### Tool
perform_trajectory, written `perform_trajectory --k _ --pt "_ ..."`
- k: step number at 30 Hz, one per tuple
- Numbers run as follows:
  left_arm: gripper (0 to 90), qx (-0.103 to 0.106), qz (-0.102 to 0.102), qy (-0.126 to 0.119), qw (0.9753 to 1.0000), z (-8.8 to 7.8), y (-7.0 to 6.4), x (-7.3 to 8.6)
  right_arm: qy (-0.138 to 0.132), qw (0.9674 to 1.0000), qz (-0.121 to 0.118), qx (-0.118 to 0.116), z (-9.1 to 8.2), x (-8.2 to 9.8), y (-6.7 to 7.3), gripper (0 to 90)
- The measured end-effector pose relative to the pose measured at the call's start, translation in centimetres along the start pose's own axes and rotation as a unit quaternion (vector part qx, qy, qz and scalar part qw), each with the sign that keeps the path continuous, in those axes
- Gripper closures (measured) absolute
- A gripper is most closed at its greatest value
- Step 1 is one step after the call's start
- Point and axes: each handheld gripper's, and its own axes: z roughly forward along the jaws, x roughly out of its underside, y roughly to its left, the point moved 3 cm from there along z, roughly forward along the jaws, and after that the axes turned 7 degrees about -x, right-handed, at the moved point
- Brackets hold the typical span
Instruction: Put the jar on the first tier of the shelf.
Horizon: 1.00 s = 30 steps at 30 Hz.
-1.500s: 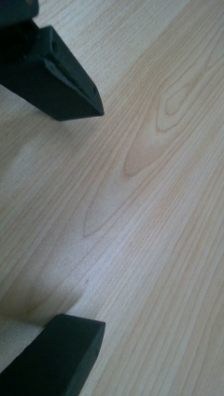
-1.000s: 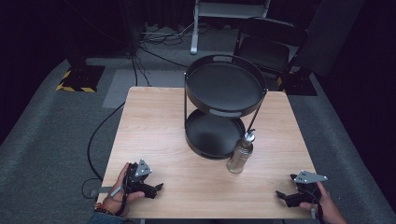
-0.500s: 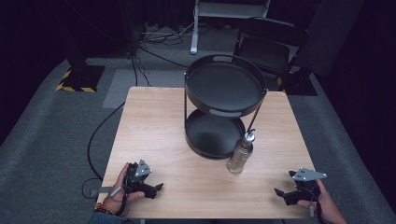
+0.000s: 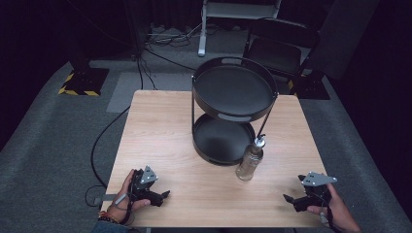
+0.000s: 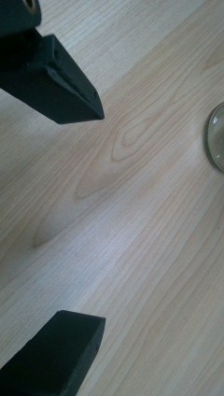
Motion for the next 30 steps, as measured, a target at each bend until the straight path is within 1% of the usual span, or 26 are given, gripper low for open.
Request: perform_trajectory --k 13,16,22,23,30 --pt "0.2 0.0 0.0 0.0 1.0 0.0 0.0 0.0 -0.006 0.9998 -0.019 -0.009 0.5 -1.9 0.6 2.7" --pt "0.2 0.0 0.0 0.0 1.0 0.0 0.0 0.0 -0.01 0.9995 -0.025 -0.018 0.7 -2.6 1.0 2.7" --pt "0.2 0.0 0.0 0.0 1.0 0.0 0.0 0.0 -0.012 0.9991 -0.033 -0.023 1.1 -3.6 1.4 2.8" --pt "0.2 0.0 0.0 0.0 1.0 0.0 0.0 0.0 -0.014 0.9987 -0.038 -0.029 1.2 -4.0 1.6 2.8" --pt "0.2 0.0 0.0 0.0 1.0 0.0 0.0 0.0 -0.019 0.998 -0.048 -0.037 1.7 -5.2 2.2 2.8"
